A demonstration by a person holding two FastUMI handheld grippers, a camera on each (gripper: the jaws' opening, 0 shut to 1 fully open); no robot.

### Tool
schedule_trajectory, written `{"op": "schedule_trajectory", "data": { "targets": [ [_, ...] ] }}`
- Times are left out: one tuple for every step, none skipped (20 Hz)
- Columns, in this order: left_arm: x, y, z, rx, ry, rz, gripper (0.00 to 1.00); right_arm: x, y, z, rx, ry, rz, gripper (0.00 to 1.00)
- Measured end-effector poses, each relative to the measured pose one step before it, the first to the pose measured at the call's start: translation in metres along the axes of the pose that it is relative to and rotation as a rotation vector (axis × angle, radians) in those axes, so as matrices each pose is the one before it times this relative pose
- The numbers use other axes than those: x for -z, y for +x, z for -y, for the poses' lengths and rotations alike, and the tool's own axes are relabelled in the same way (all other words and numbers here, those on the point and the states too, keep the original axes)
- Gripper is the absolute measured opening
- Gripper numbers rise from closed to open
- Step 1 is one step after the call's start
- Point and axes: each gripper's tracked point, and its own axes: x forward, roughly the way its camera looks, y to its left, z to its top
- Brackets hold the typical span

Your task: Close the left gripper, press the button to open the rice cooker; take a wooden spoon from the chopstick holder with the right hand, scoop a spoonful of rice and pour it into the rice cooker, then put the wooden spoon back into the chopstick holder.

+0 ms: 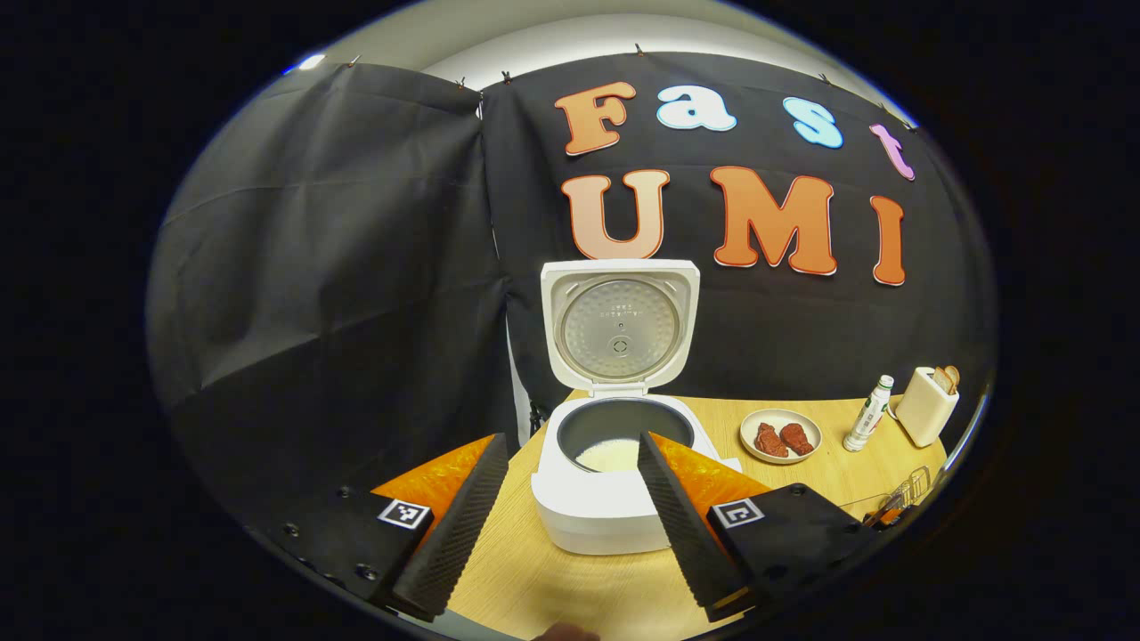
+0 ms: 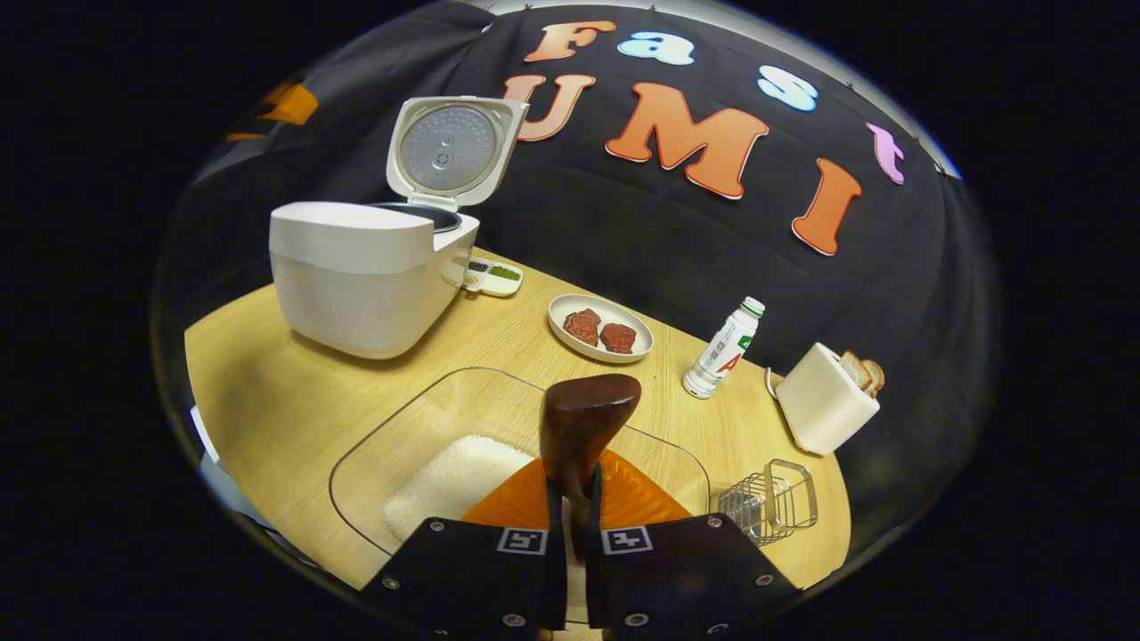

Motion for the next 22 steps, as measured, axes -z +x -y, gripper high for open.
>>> {"op": "schedule_trajectory", "data": {
  "targets": [
    [0.00142,-0.00006,-0.00171,0.00146,0.00324,-0.00086,0.99,0.00050,-0.00115,-0.00461,-0.01306,0.04597,-0.00853,0.08],
    [-0.00058,0.00037,-0.00162,0.00043,0.00184,0.00149,0.99,-0.00157,0.00022,-0.00419,-0.01186,0.04646,-0.01093,0.08],
    [0.00074,0.00008,-0.00152,-0.00028,0.00073,0.00075,0.99,-0.00088,-0.00134,-0.00515,-0.01196,0.04795,-0.00957,0.08],
    [0.00011,0.00038,-0.00096,-0.00029,0.00003,-0.00069,0.99,-0.00130,0.00016,-0.00614,-0.01206,0.03112,-0.00753,0.08],
    [0.00117,0.00108,-0.00212,0.00051,0.00032,-0.00255,0.99,0.00049,-0.00100,-0.00681,-0.01630,0.02840,-0.00867,0.08],
    [0.00091,0.00103,-0.00174,0.00038,0.00120,-0.00244,0.99,0.00024,0.00148,-0.00669,-0.01858,0.03232,-0.01355,0.08],
    [0.00226,-0.00074,-0.00210,0.00156,0.00393,-0.00233,0.99,0.00139,0.00109,-0.00442,-0.01737,0.03564,-0.01357,0.08],
    [0.00084,0.00099,-0.00376,-0.00071,0.00719,-0.00311,0.99,0.00086,-0.00037,-0.00524,-0.01606,0.03923,-0.01470,0.08],
    [0.00304,0.00114,-0.00352,-0.00167,0.00630,-0.00323,0.99,-0.00007,0.00088,-0.00174,-0.00709,0.02702,-0.01498,0.08],
    [0.00122,0.00326,-0.00251,-0.00151,0.00303,-0.00308,0.99,-0.00013,-0.00007,0.00036,-0.00068,0.01348,-0.01587,0.08],
    [0.00075,0.00008,-0.00376,0.00008,-0.00065,-0.00247,0.99,0.00067,-0.00089,-0.00025,-0.00632,0.02233,-0.01388,0.08],
    [0.00089,0.00209,-0.00237,0.00045,-0.00324,-0.00413,0.99,-0.00019,0.00010,0.00037,-0.01095,0.03658,-0.01781,0.08],
    [0.00144,0.00183,-0.00137,0.00235,-0.00353,-0.00344,0.99,0.00154,-0.00020,-0.00046,-0.02036,0.04144,-0.02208,0.08],
    [-0.00057,0.00214,-0.00107,-0.00015,-0.00322,-0.00087,0.99,0.00078,0.00022,0.00104,-0.01504,0.04053,-0.01971,0.08],
    [0.00021,0.00088,-0.00016,0.00102,-0.00226,0.00138,0.99,0.00117,-0.00050,0.00231,-0.01696,0.04771,-0.01633,0.08],
    [-0.00141,0.00149,0.00071,0.00202,-0.00092,0.00156,0.99,0.00070,0.00093,-0.00026,-0.01435,0.03939,-0.01077,0.08],
    [0.00092,0.00010,0.00165,0.00360,-0.00124,0.00086,0.99,0.00200,-0.00061,0.00262,-0.00975,0.04574,-0.00983,0.08],
    [0.00012,0.00058,0.00243,0.00487,-0.00039,-0.00035,0.99,0.00055,0.00091,0.00187,-0.00958,0.03283,-0.01291,0.08],
    [0.00084,0.00012,0.00144,0.00385,0.00065,0.00192,0.99,0.00059,0.00044,0.00202,-0.00709,0.02929,-0.00858,0.08],
    [-0.00119,0.00083,0.00227,0.00539,0.00124,0.00221,0.99,0.00064,0.00075,0.00081,-0.01107,0.03040,-0.01080,0.08],
    [-0.00075,-0.00089,0.00137,0.00359,0.00160,0.00240,0.99,-0.00041,0.00010,0.00289,-0.00975,0.03026,-0.00981,0.08],
    [-0.00195,0.00022,0.00132,0.00167,0.00051,0.00132,0.99,0.00068,-0.00046,0.00185,-0.01416,0.03815,-0.01195,0.08]
  ]
}}
